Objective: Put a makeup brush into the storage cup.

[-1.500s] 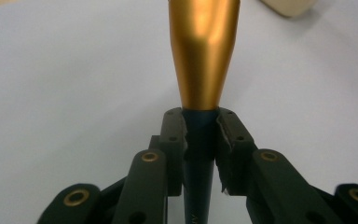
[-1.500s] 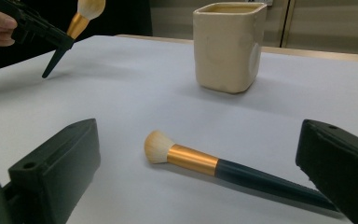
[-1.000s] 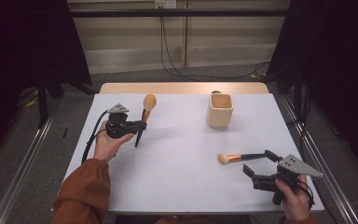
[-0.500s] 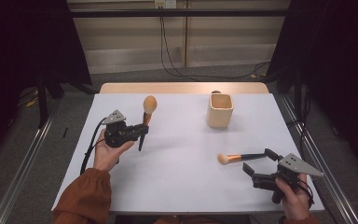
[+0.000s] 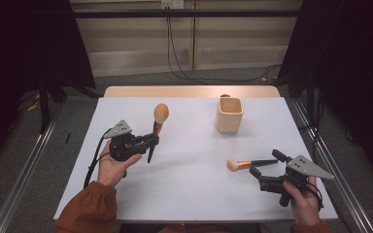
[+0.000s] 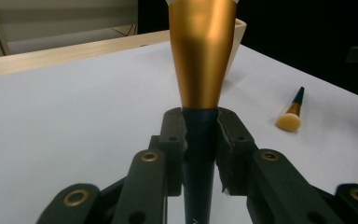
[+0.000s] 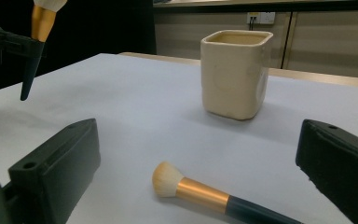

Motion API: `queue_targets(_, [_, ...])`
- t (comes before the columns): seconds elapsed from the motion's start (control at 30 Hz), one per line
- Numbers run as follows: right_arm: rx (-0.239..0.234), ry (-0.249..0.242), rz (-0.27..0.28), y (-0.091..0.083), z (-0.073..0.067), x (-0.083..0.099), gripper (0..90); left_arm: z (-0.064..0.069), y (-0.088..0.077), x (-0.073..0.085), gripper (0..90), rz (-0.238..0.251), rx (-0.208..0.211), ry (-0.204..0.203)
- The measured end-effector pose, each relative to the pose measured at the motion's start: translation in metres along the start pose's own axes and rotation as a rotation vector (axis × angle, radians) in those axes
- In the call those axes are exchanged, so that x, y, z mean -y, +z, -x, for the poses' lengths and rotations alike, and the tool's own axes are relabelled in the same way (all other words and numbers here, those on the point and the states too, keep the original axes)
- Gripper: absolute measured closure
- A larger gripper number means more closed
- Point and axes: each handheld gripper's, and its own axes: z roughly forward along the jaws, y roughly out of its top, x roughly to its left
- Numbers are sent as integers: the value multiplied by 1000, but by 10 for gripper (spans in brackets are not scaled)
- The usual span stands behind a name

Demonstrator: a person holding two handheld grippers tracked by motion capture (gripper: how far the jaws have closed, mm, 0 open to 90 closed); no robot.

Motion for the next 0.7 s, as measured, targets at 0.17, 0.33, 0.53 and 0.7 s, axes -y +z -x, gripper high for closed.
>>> queue_targets(0.17, [-19, -4, 3, 3, -3, -5, 0, 9, -4, 2, 745, 2, 1, -4])
queue_targets(0.33, [-57, 5, -8, 12, -10, -11, 10, 24, -6, 4, 744, 15, 18, 7])
queue_targets(0.53, [-113, -10, -3, 22, -21, -17, 1, 32, -3, 5, 744, 27, 32, -2])
queue_targets(0.7, [-163, -28, 8, 33, -33, -25, 0, 42, 2, 5, 745, 17, 51, 8])
